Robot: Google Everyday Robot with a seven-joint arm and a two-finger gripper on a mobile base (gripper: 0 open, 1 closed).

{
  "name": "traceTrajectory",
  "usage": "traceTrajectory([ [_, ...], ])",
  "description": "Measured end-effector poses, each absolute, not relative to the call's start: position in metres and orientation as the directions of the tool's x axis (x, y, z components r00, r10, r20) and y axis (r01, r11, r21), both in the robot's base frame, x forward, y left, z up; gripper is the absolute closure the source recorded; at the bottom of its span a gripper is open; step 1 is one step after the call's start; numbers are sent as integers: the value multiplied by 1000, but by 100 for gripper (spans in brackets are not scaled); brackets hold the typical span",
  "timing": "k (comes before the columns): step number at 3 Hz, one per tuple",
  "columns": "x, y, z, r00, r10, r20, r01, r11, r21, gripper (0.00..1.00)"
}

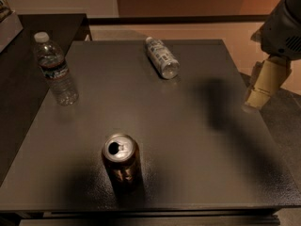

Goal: Move blue plastic bottle near orange can

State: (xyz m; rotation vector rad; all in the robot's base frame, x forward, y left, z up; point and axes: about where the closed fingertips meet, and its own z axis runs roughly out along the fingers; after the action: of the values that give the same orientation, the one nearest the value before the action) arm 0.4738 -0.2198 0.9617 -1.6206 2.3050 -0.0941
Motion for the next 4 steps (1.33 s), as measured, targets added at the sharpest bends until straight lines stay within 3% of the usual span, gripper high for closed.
traceTrajectory([
  [2, 561, -239, 934, -484, -822, -299, -801, 554, -226, 0],
  [4, 638, -203, 915, -575, -709, -409, -729, 671, -138, 0],
])
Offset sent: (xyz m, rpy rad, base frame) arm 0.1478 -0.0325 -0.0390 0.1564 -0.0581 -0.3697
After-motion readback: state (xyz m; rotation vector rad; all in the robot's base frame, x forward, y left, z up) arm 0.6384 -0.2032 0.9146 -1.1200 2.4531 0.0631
